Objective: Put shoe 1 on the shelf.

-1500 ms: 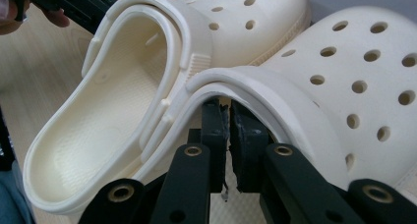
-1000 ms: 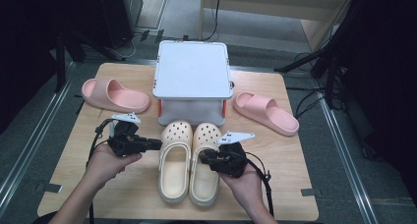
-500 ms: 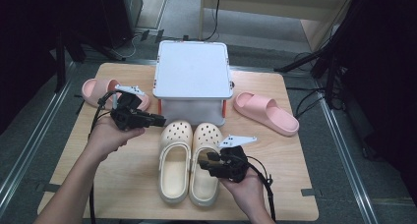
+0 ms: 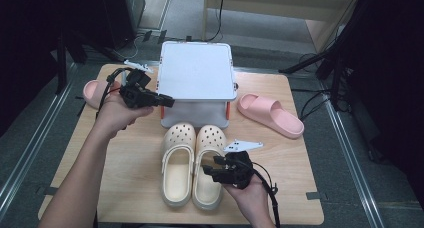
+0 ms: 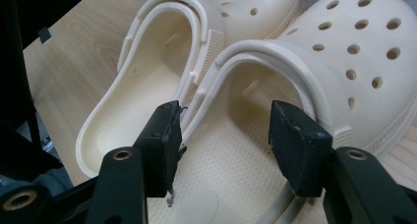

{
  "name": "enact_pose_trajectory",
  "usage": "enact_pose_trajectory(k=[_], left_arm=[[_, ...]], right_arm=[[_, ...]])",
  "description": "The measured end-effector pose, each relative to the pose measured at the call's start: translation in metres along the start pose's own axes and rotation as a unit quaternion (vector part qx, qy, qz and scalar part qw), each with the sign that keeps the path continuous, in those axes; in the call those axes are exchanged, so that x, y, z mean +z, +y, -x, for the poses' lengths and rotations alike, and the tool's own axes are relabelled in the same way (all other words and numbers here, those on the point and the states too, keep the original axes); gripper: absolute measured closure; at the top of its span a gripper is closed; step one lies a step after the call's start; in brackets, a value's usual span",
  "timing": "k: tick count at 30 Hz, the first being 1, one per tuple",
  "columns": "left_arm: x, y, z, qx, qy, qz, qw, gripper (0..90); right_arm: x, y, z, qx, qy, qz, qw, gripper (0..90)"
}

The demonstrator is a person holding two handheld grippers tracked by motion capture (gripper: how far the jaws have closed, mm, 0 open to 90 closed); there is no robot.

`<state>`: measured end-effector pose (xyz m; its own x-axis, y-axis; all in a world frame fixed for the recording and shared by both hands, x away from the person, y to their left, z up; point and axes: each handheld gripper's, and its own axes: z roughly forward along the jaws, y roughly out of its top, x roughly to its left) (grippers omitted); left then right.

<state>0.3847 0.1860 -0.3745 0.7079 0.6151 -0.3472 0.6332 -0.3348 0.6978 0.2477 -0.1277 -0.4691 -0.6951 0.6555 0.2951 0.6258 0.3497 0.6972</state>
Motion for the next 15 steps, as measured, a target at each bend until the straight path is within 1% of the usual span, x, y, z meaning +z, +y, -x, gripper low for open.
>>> enact_pose_trajectory(k=[2,4,6,9,10,11,13,14,15], left_arm=[[0.000,0.004,-0.004,-0.002,-0.003,0.005,1.0000,76.1],[-0.001,0.008,-0.007,0.000,0.004,0.005,1.0000,76.2],[-0.001,0.011,-0.008,0.002,0.009,0.006,0.9999,76.4],[0.001,0.014,-0.009,0.011,0.026,-0.004,0.9996,76.6],[0.002,0.015,-0.010,0.014,0.026,-0.006,0.9996,77.1],[0.003,0.015,-0.011,0.014,0.024,-0.005,0.9996,77.6],[0.005,0.017,-0.014,0.015,0.029,-0.008,0.9994,77.9],[0.005,0.018,-0.015,0.017,0.032,-0.011,0.9993,78.3],[0.006,0.019,-0.015,0.017,0.033,-0.011,0.9992,78.3]], right_arm=[[0.000,-0.001,-0.001,0.002,-0.002,0.001,1.0000,46.6],[0.001,0.000,-0.001,0.003,-0.002,0.000,1.0000,46.5],[0.002,0.001,-0.003,0.005,-0.010,-0.001,0.9999,46.6],[0.004,0.000,-0.005,0.013,-0.015,0.004,0.9998,46.4],[0.004,0.000,-0.006,0.013,-0.019,0.003,0.9997,46.0],[0.006,0.000,-0.012,0.002,-0.034,0.003,0.9994,44.5],[0.008,-0.001,-0.014,0.003,-0.035,0.004,0.9994,43.7],[0.010,-0.001,-0.017,0.012,-0.033,0.005,0.9994,43.4],[0.010,-0.001,-0.017,0.012,-0.033,0.005,0.9994,43.4]])
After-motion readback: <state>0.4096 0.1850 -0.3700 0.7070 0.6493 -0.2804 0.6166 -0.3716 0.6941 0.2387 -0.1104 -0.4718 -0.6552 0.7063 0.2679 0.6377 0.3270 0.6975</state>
